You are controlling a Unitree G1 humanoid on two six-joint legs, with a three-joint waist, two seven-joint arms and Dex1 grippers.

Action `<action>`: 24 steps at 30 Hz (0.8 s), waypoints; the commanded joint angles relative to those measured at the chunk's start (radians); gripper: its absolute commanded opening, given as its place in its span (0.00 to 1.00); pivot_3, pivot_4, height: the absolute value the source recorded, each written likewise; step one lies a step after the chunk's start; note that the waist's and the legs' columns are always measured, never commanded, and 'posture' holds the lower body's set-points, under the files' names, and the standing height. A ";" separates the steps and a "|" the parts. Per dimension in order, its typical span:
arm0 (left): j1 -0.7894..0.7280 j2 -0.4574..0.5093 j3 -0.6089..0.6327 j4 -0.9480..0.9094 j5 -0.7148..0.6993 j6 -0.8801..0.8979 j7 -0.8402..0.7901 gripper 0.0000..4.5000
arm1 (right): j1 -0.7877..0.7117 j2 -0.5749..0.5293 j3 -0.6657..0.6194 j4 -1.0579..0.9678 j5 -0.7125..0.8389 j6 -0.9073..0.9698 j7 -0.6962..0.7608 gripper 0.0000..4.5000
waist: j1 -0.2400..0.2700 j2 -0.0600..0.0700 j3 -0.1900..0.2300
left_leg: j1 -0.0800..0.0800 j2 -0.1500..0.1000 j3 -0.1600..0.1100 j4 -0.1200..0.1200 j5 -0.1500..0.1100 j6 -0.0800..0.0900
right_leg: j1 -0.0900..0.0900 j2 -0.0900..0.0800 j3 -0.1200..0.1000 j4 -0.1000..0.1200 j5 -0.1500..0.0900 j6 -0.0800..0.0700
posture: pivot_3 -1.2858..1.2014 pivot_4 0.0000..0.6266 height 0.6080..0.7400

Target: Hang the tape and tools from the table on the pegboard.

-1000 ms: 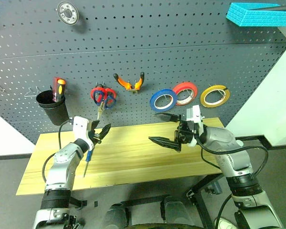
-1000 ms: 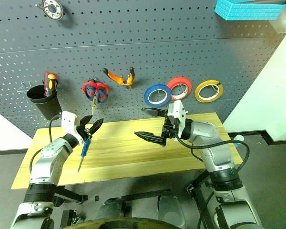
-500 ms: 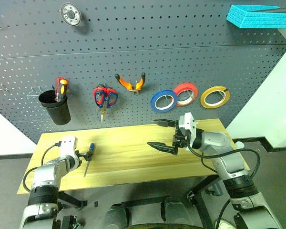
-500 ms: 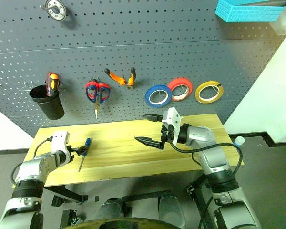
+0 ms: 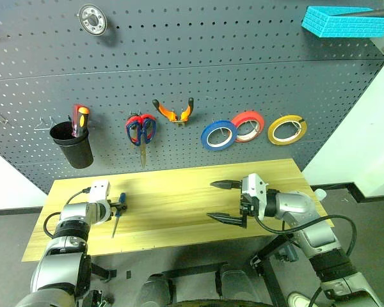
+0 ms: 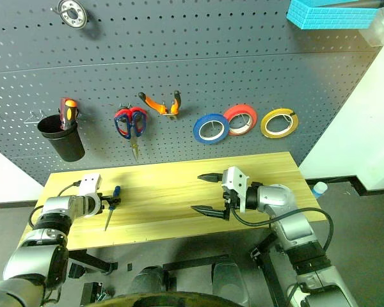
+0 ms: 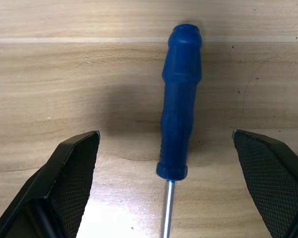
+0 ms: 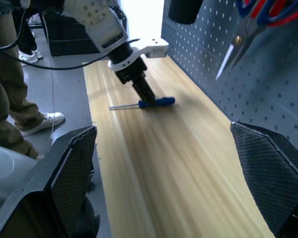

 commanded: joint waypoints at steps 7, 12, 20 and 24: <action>-0.080 -0.018 0.004 0.143 0.031 -0.047 0.018 0.71 | 0.004 -0.007 -0.015 -0.065 0.018 0.002 -0.015 1.00 | -0.014 -0.001 -0.001 | 0.000 0.000 0.000 0.000 0.000 0.000 | 0.000 0.000 0.000 0.000 0.000 0.000 | 0.47 0.00 0.98; -0.092 -0.022 0.008 0.172 0.035 -0.063 0.026 0.33 | 0.012 -0.013 -0.017 -0.072 0.020 0.005 -0.017 1.00 | -0.022 -0.001 -0.001 | 0.000 0.000 0.000 0.000 0.000 0.000 | 0.001 0.000 0.000 0.000 0.000 0.000 | 0.46 0.00 0.98; -0.054 0.006 -0.002 0.104 0.046 -0.093 0.000 0.09 | 0.004 -0.012 -0.017 -0.067 0.018 0.002 -0.020 1.00 | -0.025 -0.002 -0.001 | 0.001 0.000 0.000 0.000 0.000 0.000 | 0.001 0.000 0.000 0.000 0.000 0.001 | 0.46 0.00 0.98; 0.124 0.045 0.000 -0.228 0.025 -0.119 -0.071 0.09 | -0.021 -0.003 -0.025 -0.077 0.028 -0.005 -0.022 1.00 | -0.034 -0.002 -0.001 | 0.000 0.000 0.000 -0.002 0.000 0.000 | 0.000 0.000 0.000 0.000 0.000 0.001 | 0.46 0.00 0.98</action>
